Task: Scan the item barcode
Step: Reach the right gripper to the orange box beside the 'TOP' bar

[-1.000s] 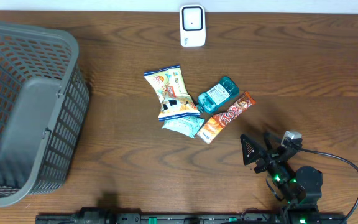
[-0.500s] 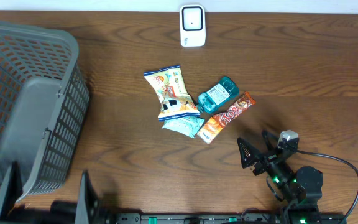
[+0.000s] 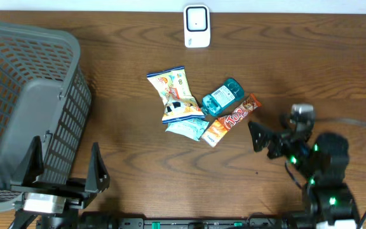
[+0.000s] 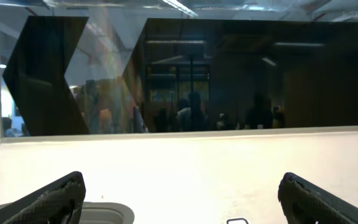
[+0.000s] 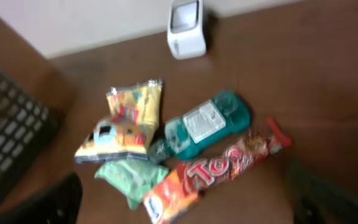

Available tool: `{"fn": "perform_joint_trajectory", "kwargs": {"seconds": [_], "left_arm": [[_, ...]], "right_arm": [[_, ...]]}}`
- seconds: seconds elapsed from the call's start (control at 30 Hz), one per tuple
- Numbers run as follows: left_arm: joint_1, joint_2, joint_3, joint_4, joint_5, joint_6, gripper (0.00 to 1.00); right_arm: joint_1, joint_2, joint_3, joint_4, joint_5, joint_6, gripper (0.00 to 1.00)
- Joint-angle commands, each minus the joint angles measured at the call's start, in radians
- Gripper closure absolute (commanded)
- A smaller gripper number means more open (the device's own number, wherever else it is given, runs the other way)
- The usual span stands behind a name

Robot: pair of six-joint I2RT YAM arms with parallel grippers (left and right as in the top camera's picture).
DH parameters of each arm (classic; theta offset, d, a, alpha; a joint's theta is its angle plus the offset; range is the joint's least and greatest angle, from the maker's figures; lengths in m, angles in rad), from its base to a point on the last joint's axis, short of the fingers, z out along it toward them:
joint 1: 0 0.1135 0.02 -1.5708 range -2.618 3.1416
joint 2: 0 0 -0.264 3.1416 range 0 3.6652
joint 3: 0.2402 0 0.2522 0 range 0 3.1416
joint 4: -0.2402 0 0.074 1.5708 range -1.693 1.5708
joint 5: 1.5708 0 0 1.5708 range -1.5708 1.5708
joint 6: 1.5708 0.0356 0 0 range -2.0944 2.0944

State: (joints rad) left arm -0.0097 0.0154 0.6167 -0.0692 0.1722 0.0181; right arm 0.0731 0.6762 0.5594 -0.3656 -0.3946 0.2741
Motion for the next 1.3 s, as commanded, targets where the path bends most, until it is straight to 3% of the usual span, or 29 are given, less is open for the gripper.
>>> {"fn": "perform_joint_trajectory", "kwargs": {"seconds": [0.0,0.23,0.3,0.33,0.4,0.5,0.77,0.93,1.27], "left_arm": [[0.000,-0.013,0.005,0.006,-0.027,-0.016,0.01],[0.000,-0.013,-0.017,-0.001,-0.024,-0.027,0.01],[0.000,-0.013,-0.023,-0.001,-0.024,-0.027,0.01],[0.000,-0.013,-0.024,-0.001,-0.024,-0.027,0.01],[0.000,-0.013,-0.024,-0.001,-0.024,-0.027,0.01],[0.000,-0.013,-0.024,-0.001,-0.024,-0.027,0.01],[-0.002,-0.013,-0.024,-0.001,-0.024,-0.027,0.01],[-0.003,-0.013,-0.024,-0.001,-0.024,-0.027,0.01],[-0.003,-0.013,-0.024,-0.001,-0.024,-0.027,0.01]], "right_arm": [[0.060,0.134,0.133,-0.090,-0.073,0.037,0.01],[0.183,0.340,0.145,-0.100,-0.254,0.115,0.01],[0.201,0.404,0.145,-0.091,-0.227,0.115,0.19],[0.206,0.440,0.145,-0.095,-0.197,0.127,0.22],[0.209,0.506,0.145,-0.105,-0.161,0.169,0.14],[0.209,0.630,0.145,-0.097,-0.114,0.239,0.13],[0.209,0.891,0.145,0.122,-0.077,0.324,0.27],[0.209,0.935,0.145,0.157,0.089,0.430,0.27],[0.212,0.937,0.145,0.172,0.105,0.455,0.31]]}}
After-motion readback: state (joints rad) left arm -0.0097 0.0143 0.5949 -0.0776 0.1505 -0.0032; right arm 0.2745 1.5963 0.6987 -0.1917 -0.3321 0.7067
